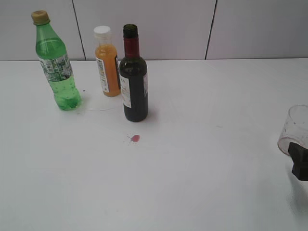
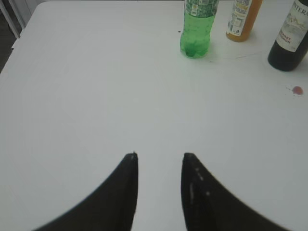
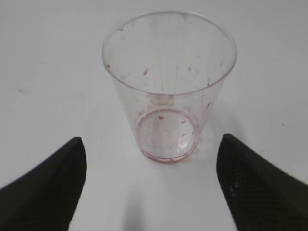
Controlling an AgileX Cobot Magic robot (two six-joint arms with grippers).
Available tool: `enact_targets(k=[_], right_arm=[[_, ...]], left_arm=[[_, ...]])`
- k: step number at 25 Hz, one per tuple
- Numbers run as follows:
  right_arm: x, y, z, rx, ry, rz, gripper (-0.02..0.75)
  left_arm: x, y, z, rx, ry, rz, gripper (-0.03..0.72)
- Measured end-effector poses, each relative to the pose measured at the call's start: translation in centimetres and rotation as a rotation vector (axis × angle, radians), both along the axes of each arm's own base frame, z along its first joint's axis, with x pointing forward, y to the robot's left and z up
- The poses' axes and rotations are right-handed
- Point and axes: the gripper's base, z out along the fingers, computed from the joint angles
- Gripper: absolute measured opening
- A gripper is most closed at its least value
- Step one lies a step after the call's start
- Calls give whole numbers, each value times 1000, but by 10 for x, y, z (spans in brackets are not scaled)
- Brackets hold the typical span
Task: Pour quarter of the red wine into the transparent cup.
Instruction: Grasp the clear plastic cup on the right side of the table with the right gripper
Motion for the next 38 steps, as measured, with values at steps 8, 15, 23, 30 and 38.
enact_targets(k=[8, 15, 23, 30, 38], right_arm=[[0, 0, -27, -15, 112, 0, 669], [13, 1, -33, -15, 114, 1, 668], [31, 2, -43, -16, 115, 1, 666], [42, 2, -53, -18, 120, -7, 661], [56, 2, -58, -20, 84, -23, 652]], left_arm=[[0, 0, 0, 0, 0, 0, 239], [0, 0, 0, 0, 0, 0, 239], [0, 0, 0, 0, 0, 0, 239], [0, 0, 0, 0, 0, 0, 239], [0, 0, 0, 0, 0, 0, 239]])
